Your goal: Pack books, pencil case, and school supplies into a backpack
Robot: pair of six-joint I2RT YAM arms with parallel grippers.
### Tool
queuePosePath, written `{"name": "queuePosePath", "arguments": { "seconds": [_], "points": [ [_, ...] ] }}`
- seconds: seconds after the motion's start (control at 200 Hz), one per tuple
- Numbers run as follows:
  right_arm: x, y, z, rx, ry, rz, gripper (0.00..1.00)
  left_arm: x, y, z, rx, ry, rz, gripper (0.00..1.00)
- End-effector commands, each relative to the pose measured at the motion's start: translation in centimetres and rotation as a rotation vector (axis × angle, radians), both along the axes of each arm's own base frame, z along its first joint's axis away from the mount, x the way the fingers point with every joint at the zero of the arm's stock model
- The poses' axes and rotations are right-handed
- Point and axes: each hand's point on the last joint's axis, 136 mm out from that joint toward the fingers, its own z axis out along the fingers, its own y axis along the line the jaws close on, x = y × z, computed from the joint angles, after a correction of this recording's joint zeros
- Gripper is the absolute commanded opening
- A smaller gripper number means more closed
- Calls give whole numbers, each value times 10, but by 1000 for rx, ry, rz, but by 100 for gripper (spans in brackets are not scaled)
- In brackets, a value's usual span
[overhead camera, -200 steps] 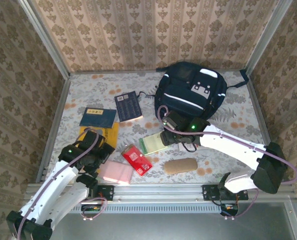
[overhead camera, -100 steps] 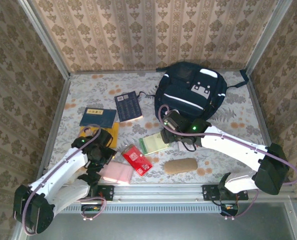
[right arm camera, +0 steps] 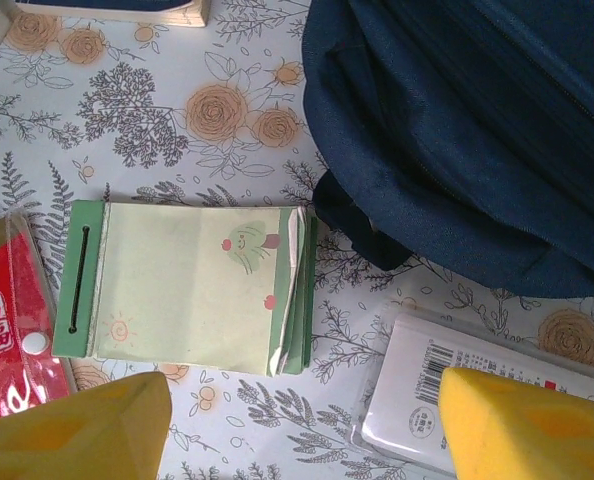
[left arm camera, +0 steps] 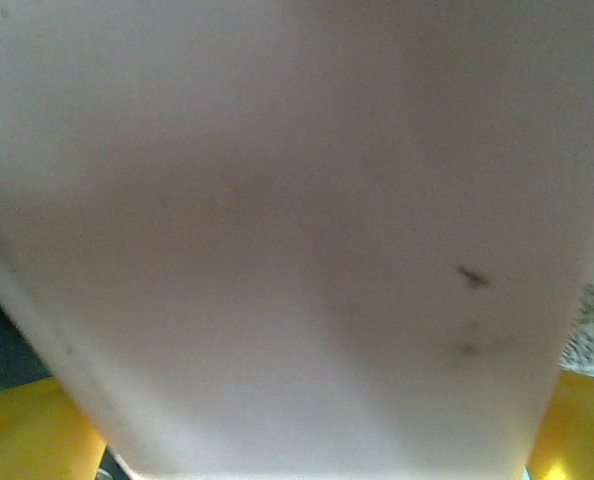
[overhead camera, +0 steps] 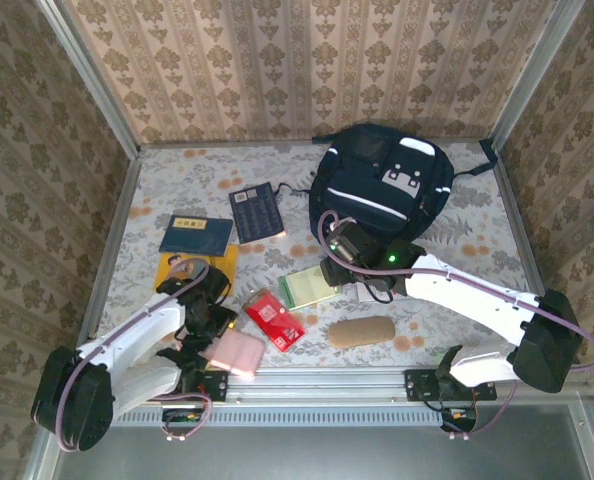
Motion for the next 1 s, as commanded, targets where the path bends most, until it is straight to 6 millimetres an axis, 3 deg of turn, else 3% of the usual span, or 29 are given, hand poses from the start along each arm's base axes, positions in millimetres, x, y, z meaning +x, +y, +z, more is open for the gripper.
{"name": "queuePosePath", "arguments": {
  "seconds": [0.0, 0.17, 0.25, 0.61, 0.875, 0.995],
  "points": [
    [3, -1, 3, 5, -31, -3, 72, -2, 0, -7, 8, 19, 17, 100],
    [3, 0, 1, 8, -31, -2, 72, 13, 0, -8, 9, -32, 20, 96],
    [4, 0, 2, 6, -34, -4, 72, 22, 0, -5, 2, -64, 31, 90],
    [1, 6, 11, 43, -36, 31, 72, 69, 0, 26, -26, -240, 90, 73],
    [-28, 60, 22, 241, 106, 307, 75, 108, -10, 75, -74, -465, -53, 69],
    [-46, 94, 43, 423, 146, 483, 80, 131, -27, 103, -142, -625, -178, 69]
  ]
}}
